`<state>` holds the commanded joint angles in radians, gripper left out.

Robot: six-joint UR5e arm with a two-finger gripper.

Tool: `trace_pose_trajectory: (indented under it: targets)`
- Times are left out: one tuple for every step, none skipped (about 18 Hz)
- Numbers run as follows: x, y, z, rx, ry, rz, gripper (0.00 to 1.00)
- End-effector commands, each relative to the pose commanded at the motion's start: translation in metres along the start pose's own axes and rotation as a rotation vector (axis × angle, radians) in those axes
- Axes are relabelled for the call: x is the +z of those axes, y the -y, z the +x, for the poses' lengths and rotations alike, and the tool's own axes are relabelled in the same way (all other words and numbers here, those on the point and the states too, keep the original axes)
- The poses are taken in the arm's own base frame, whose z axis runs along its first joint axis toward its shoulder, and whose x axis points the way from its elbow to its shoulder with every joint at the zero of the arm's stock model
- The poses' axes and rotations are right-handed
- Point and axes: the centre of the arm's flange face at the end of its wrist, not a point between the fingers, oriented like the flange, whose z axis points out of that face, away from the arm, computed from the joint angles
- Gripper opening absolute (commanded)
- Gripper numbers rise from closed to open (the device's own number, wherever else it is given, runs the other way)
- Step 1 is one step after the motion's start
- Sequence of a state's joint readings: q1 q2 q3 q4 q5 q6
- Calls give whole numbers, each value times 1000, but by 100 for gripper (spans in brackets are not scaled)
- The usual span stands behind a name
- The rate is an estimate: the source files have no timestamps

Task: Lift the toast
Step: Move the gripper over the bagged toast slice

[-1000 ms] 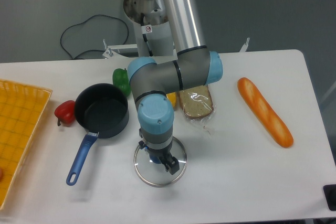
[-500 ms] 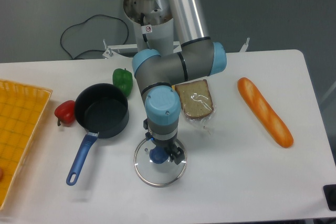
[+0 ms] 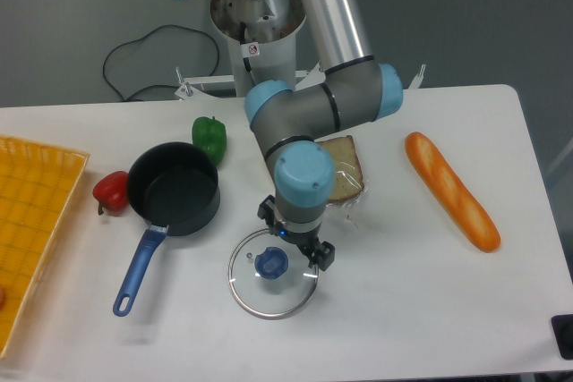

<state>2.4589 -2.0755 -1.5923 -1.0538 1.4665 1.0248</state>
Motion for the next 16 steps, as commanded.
trace_pose_trajectory:
  targets:
    - [3,0,-1,-2,-4,-2,100]
    - [6,0,-1,-3,-7,-6,100]
    - [9,-1,-2,-5,-11,-8,100]
    - [8,-4,-5,-3,-10,-8,100]
    - [6,-11,-12,-12,-7,-5,100]
    - [2,-16,-21,3,2,1,100]
    - [-2,-20,-30,37,8,5,100]
    - [-2,-24,-34,72,8,5,100]
    - [1,-26,-34,108,3,-1,100]
    - [1,-26,-34,144,3,-3,100]
    - [1,-27,-34,182,5,-9,100]
    - [1,-28,-35,220,8,-21,100]
    - [3,-31,-35,247,12,-45,100]
    - [6,-34,-34,261,13,-70,100]
    - [9,-36,-33,264,12,-86,100]
    - [10,-36,-32,264,12,-90,100]
